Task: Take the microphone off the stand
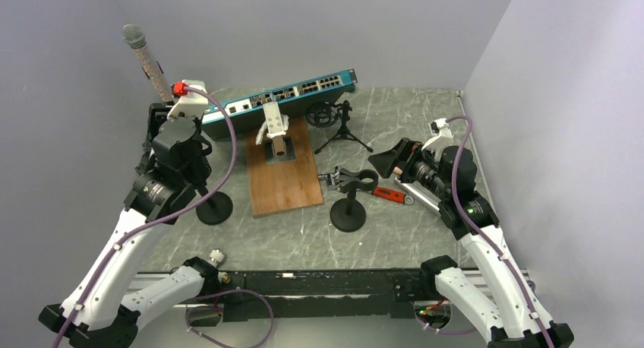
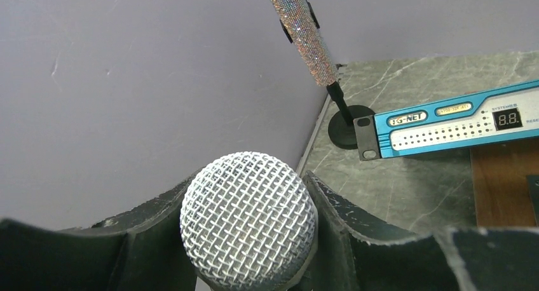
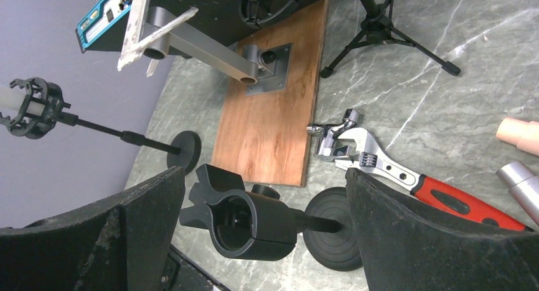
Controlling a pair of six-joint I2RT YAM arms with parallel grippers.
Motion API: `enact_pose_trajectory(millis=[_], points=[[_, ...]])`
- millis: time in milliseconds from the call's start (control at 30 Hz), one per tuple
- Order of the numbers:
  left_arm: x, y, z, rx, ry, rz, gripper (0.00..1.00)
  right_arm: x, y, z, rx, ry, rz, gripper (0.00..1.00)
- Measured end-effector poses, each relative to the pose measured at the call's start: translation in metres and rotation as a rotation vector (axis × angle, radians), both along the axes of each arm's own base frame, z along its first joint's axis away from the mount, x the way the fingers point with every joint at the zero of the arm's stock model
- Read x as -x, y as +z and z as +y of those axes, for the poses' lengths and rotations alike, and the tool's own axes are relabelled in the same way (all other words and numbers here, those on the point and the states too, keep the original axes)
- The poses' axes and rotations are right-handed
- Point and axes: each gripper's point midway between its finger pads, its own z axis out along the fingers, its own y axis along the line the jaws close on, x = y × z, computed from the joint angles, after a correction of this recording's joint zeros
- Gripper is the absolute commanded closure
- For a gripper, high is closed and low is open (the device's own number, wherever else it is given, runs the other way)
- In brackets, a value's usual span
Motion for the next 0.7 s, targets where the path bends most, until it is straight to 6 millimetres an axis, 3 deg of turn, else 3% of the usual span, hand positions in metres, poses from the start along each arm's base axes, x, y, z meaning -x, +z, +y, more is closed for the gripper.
enact_pose_trajectory(millis=[167, 267, 433, 533, 700], points=[[0.001, 0.012, 0.0, 0.008, -0.008, -0.015, 0.85, -0.001, -0.001, 0.0, 0.001, 0.0, 0.004, 0.01], [0.003, 0.029, 0.001, 0.021, -0.009, -0.05, 0.99, -0.002, -0.003, 0.001, 0.003, 0.0, 0.01, 0.01], [0.009, 0.059, 0.004, 0.062, -0.02, -0.119, 1.0, -0.003, -0.005, 0.001, 0.005, 0.0, 0.018, 0.01], [0.014, 0.089, -0.002, 0.138, -0.086, -0.185, 1.0, -0.004, -0.007, 0.001, 0.007, 0.0, 0.025, 0.01], [0.035, 0.132, -0.031, 0.333, -0.36, -0.303, 1.0, -0.005, -0.011, 0.001, 0.013, 0.001, 0.032, 0.01]])
